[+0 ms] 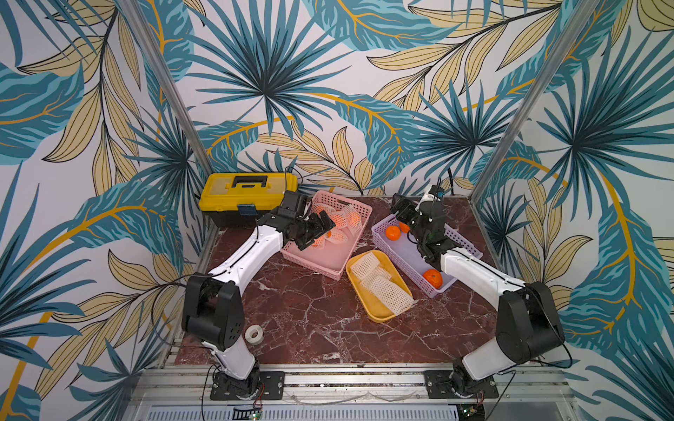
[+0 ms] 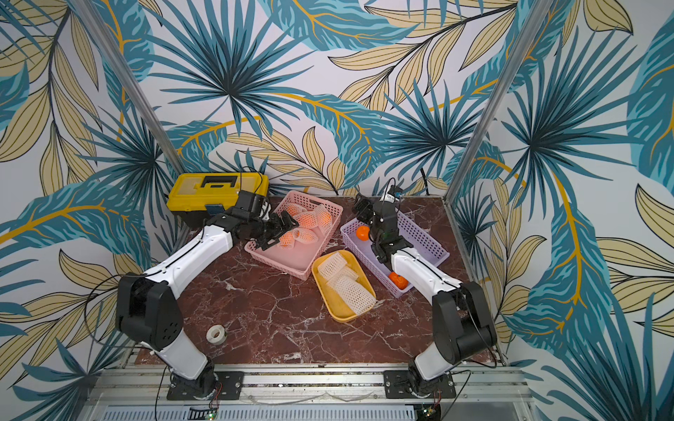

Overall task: Remove foam nets from oranges
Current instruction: Pick up the orange from the basket.

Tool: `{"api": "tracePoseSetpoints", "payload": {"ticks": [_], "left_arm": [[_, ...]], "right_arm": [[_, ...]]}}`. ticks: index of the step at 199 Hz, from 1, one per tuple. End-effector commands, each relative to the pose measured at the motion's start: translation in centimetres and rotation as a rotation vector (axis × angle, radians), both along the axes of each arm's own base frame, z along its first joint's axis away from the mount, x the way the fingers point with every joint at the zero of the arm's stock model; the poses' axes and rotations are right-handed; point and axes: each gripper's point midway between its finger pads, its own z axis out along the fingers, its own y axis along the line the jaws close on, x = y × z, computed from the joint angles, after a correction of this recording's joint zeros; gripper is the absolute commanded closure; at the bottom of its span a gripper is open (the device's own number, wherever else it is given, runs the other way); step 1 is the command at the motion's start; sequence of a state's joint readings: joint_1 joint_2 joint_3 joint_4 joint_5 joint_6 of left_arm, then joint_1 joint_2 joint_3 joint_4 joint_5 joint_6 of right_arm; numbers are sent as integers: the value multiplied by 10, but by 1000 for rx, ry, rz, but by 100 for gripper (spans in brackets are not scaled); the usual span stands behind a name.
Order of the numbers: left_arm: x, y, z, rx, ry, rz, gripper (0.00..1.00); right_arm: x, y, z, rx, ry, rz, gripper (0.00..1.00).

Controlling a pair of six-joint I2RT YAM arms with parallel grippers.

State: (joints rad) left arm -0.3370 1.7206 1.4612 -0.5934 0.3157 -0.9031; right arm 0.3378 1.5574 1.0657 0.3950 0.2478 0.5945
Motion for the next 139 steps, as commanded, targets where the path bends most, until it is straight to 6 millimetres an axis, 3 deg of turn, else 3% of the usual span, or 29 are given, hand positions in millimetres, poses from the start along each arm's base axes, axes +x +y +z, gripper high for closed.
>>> {"api": "tracePoseSetpoints", "payload": {"ticks": [1,29,62,139], "left_arm": [[18,-2,-3,36,28,97,2],[34,-10,-30,124,97,121,5],[49,-19,-64,148,168,142,9],[74,-46,-103,169,212,129,5]], "right_arm": [[-17,12,-8,-144,-1,14,11],[-32,22,-29,-195,56,58,11],[-33,17,-24,-209,40,37,11],[-32,18,-25,-205,40,42,11]]}}
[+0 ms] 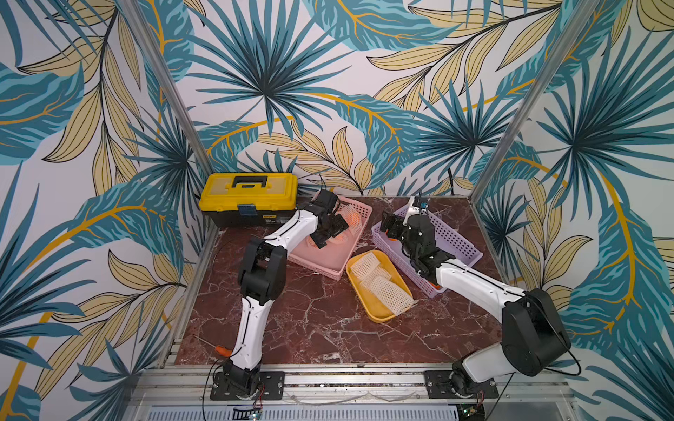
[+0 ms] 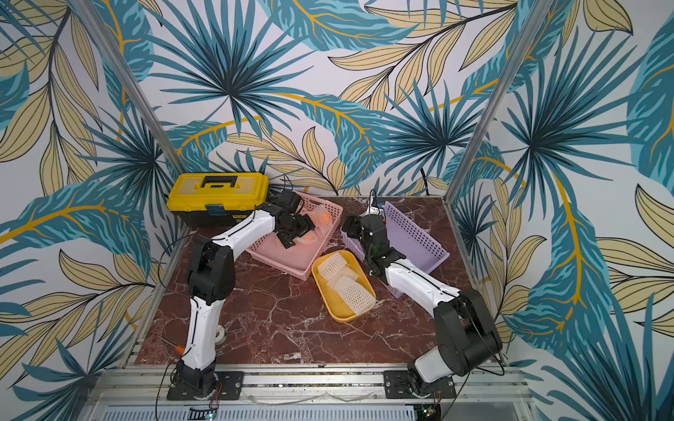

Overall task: Remove foam nets from oranges
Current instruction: Pick up the orange from the basket.

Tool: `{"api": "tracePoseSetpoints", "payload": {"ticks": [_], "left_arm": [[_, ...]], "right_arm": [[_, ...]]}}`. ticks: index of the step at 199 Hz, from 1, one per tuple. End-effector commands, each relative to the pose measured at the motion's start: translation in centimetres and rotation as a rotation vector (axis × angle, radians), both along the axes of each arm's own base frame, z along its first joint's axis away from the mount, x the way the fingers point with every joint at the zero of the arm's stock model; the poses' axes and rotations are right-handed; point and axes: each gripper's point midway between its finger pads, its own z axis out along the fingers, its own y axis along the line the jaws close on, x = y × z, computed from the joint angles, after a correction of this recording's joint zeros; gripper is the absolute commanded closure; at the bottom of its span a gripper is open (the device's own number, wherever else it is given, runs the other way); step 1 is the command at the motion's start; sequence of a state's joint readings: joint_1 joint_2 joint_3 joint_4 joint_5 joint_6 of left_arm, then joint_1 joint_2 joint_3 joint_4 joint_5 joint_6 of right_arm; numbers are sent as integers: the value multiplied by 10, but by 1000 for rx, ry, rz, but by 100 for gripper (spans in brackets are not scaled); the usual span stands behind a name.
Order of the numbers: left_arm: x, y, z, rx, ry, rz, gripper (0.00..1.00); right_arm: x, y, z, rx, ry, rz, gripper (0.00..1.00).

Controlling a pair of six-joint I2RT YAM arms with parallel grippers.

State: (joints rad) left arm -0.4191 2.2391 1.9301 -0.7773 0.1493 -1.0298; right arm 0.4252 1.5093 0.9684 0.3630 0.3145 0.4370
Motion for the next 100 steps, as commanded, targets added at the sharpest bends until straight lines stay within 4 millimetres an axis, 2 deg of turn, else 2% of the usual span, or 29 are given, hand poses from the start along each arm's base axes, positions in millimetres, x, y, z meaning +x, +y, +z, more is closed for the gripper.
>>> {"api": "tracePoseSetpoints", "payload": {"ticks": [1,27,52,100], "left_arm": [[7,-4,0,11,-6,14,5],[12,6,-10,63,-10,69,8],[18,15,-11,139,-43,98,13],[28,-1,-22,100,-35,56,17]], "right_arm": [[-3,-4,5,-8,-17,-9,11],[-3,-5,6,-5,-20,-13,11],[-3,-5,6,-6,-20,-14,11],[-3,-4,6,-3,-23,-10,11]]}}
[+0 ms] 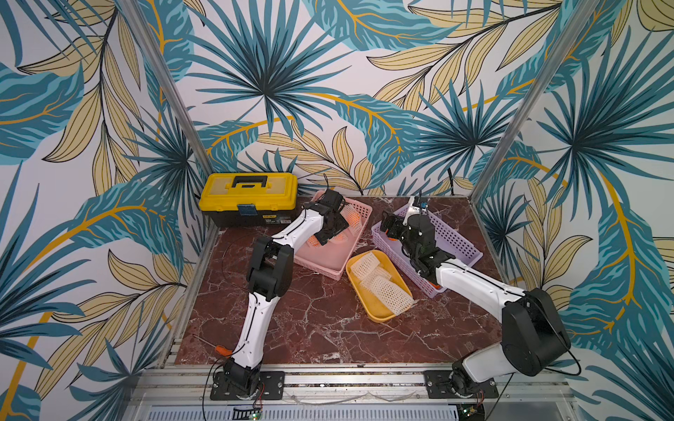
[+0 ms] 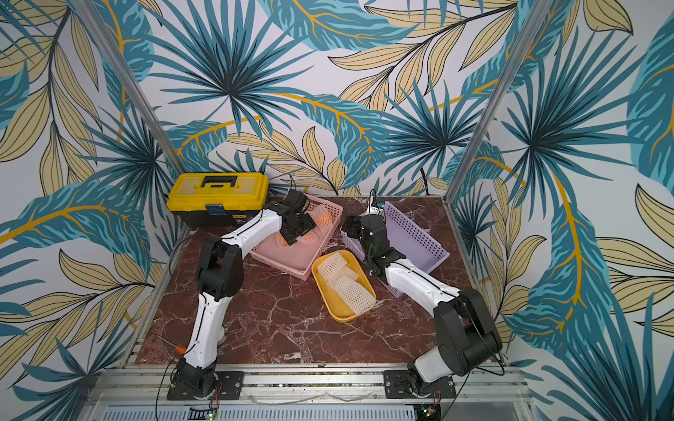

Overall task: Remove foam nets from oranges
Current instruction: Pick up the orange from the basket.

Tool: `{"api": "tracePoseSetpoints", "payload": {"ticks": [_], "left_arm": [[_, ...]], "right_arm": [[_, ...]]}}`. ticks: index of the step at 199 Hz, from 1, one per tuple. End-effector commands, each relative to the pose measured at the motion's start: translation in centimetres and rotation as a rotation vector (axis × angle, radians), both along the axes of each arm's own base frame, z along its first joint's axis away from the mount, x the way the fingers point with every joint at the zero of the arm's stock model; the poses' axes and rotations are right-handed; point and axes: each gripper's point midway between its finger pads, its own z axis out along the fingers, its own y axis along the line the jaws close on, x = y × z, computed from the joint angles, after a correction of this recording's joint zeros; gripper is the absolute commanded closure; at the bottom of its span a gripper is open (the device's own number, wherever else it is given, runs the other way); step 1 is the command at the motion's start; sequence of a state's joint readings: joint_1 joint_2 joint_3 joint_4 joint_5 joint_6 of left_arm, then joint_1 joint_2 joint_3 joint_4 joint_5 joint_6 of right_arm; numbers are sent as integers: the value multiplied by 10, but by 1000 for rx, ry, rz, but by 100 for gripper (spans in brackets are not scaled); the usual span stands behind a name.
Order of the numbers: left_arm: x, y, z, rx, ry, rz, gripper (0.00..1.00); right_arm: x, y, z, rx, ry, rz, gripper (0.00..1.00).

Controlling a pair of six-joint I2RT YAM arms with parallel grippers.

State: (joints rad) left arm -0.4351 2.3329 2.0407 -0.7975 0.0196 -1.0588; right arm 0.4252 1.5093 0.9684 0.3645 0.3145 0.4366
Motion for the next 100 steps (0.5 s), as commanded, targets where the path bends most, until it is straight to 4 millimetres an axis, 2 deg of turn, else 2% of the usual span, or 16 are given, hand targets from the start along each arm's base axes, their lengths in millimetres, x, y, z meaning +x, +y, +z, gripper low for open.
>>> {"api": "tracePoseSetpoints", "payload": {"ticks": [1,22,61,100], "left_arm": [[5,-5,-8,5,3,-14,17],[6,-7,-8,-1,2,-12,21],[9,-9,-3,-7,-11,-17,35],[8,-10,-3,-6,-11,-23,41]], "right_arm": [[-3,-4,5,-2,-21,-11,11],[-3,-4,5,-3,-21,-14,11],[-3,-6,5,-2,-23,-22,11],[-3,-7,6,-5,-24,-27,11]]}}
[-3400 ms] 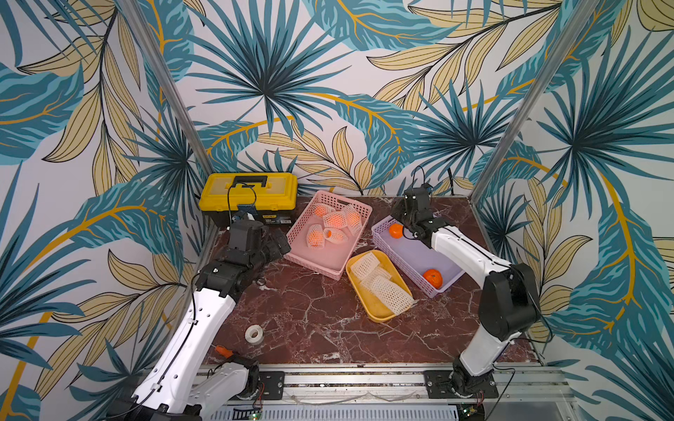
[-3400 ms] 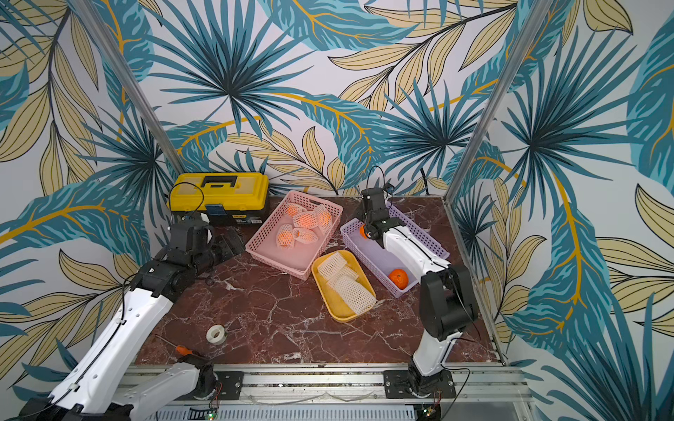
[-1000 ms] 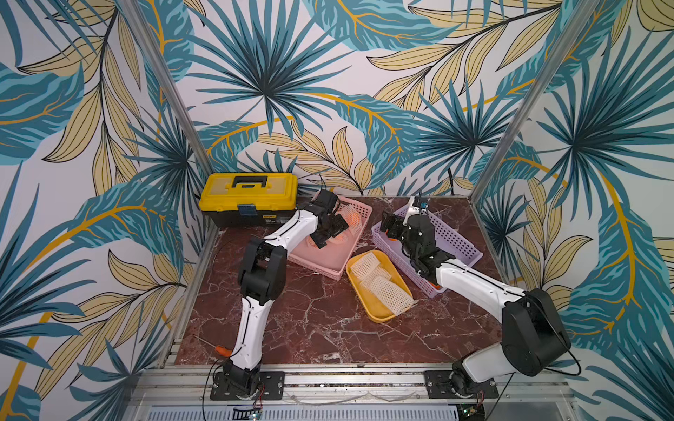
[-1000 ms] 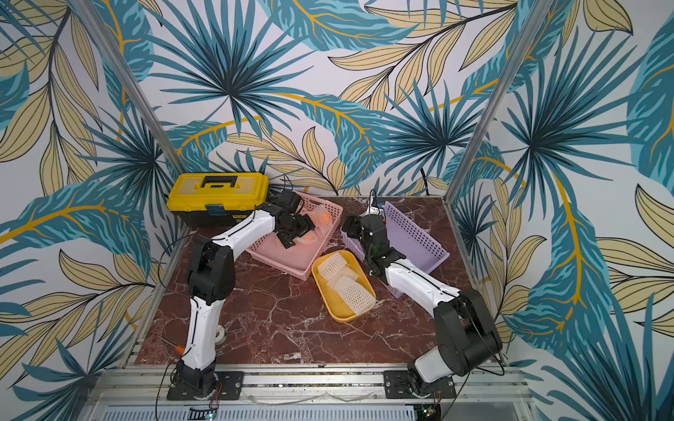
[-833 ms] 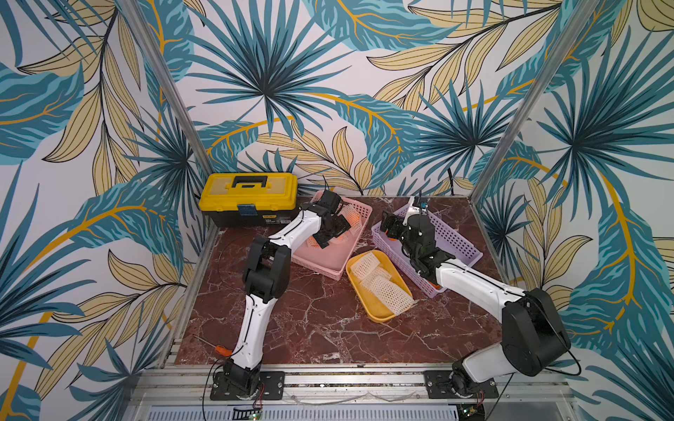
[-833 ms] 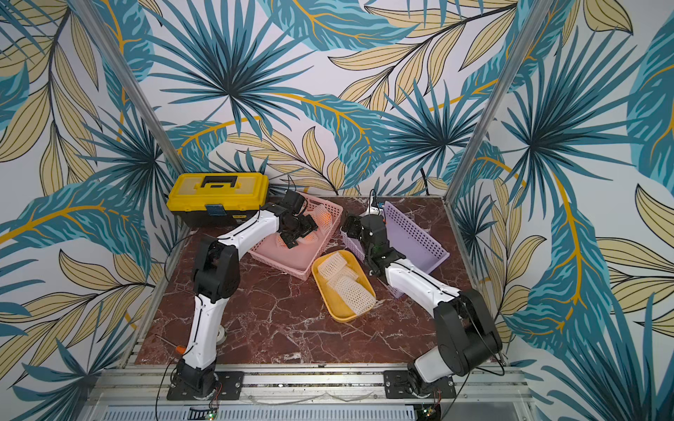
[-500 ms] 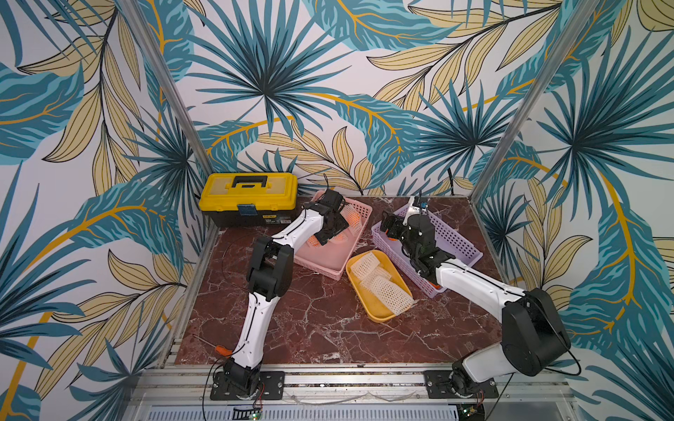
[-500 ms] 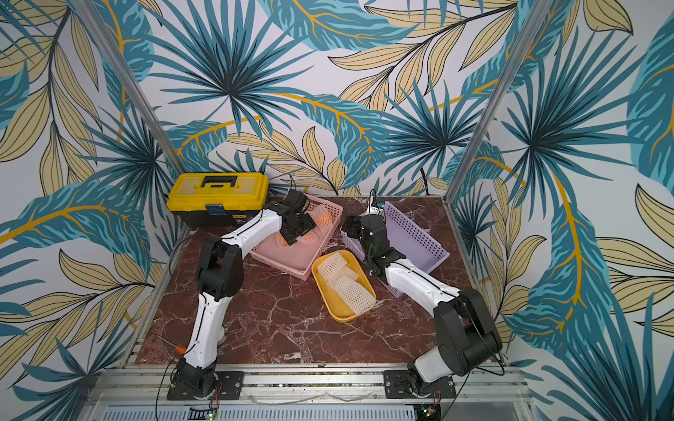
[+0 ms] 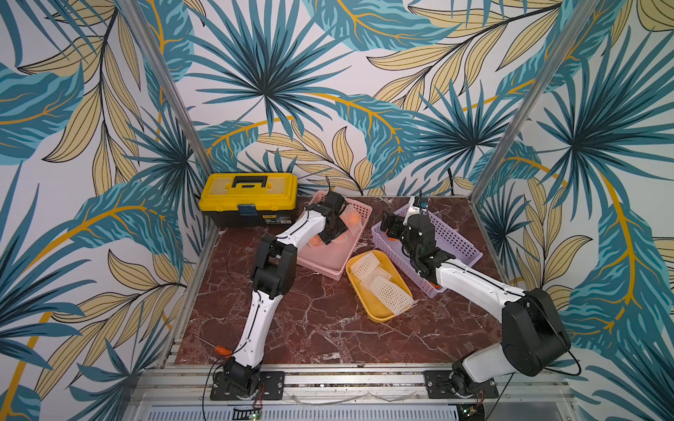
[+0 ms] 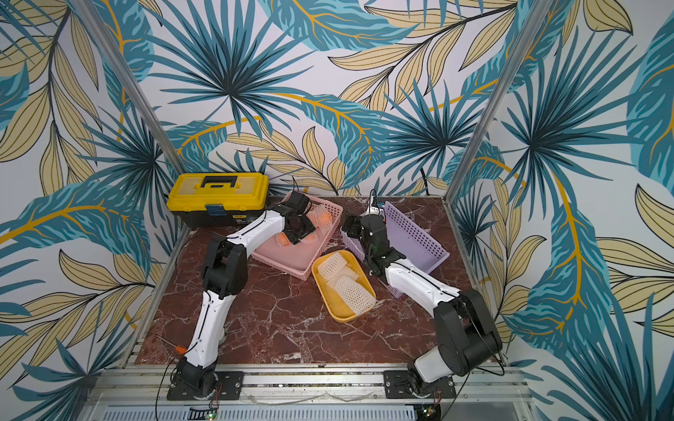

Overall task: Remove foam nets from oranges
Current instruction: Pick up the orange from the basket.

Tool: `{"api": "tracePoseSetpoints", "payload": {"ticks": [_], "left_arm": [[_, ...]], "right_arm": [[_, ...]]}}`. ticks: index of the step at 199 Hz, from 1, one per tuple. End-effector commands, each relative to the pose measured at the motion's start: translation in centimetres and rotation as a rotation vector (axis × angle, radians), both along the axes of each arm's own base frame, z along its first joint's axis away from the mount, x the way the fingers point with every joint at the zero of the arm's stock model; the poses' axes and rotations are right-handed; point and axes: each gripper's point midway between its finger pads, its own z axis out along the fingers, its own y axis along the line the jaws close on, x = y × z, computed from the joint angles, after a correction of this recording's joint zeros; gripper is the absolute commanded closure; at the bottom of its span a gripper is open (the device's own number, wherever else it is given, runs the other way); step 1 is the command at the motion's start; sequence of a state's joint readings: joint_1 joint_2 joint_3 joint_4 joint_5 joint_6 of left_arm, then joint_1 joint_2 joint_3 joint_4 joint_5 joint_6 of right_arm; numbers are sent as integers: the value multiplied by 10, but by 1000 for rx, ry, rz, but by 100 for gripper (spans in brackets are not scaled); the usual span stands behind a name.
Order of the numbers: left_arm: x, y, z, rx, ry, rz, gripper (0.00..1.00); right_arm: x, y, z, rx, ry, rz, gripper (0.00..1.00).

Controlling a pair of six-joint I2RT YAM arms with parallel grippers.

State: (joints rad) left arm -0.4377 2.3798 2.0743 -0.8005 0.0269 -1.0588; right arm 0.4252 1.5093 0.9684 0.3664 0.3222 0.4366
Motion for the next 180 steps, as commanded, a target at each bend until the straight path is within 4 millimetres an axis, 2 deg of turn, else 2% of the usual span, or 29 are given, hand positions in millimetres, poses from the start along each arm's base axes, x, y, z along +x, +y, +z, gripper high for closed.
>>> {"api": "tracePoseSetpoints", "payload": {"ticks": [1,24,121,153,180], "left_arm": [[5,-5,11,-7,-29,-18,41],[4,-4,21,-1,-48,-21,46],[-11,-5,76,-110,-159,-16,48],[-24,-3,95,-154,-182,-15,48],[-46,2,122,-184,-211,-40,48]], "right_arm": [[-3,-6,5,-4,-22,-19,11],[-4,-6,7,-3,-25,-19,11],[-6,-9,10,-6,-35,-27,11],[-7,-9,12,-6,-38,-25,11],[-7,-9,12,-6,-39,-26,11]]}}
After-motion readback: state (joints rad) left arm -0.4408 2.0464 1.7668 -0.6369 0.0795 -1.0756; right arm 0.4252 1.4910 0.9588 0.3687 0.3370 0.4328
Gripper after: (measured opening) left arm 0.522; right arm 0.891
